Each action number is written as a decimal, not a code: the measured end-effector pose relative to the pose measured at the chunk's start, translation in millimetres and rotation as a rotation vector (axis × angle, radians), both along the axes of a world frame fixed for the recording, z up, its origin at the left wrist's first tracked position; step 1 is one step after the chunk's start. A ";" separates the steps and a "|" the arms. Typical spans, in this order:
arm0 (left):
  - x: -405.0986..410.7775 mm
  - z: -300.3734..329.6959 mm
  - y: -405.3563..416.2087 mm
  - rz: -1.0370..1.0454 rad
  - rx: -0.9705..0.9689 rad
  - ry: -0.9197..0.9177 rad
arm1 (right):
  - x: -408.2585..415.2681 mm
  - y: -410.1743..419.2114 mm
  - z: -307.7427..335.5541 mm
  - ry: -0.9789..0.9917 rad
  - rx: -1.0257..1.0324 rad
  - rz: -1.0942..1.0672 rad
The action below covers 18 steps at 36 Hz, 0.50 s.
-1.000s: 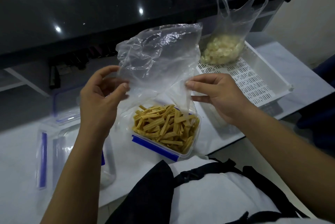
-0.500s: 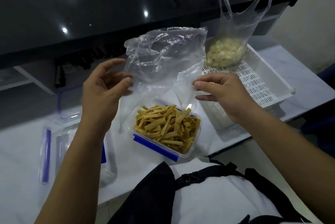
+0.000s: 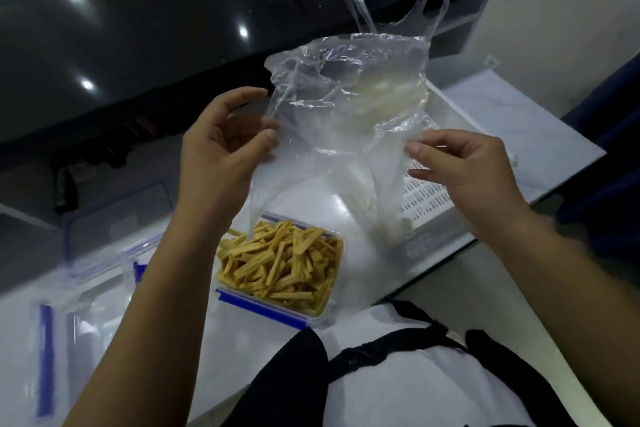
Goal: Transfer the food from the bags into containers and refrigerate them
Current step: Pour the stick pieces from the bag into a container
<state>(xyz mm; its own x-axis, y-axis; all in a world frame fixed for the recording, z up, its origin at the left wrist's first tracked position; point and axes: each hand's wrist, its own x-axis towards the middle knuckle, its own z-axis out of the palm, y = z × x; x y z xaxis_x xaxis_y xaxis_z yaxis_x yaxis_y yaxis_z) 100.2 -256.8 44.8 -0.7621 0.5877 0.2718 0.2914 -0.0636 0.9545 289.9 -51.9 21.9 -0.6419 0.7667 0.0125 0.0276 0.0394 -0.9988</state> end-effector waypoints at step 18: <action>29.8 -11.8 185.4 -0.121 -0.457 0.368 | 74.4 61.5 -34.3 -0.569 0.373 -0.118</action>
<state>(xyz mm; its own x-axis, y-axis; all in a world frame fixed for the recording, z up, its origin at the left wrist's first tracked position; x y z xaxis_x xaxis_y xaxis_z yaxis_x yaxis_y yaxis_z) 130.0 -71.5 33.0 -0.5863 0.7838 0.2047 0.6243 0.2761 0.7307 364.3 9.6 -12.4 -0.5392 0.8419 -0.0245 0.5686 0.3424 -0.7480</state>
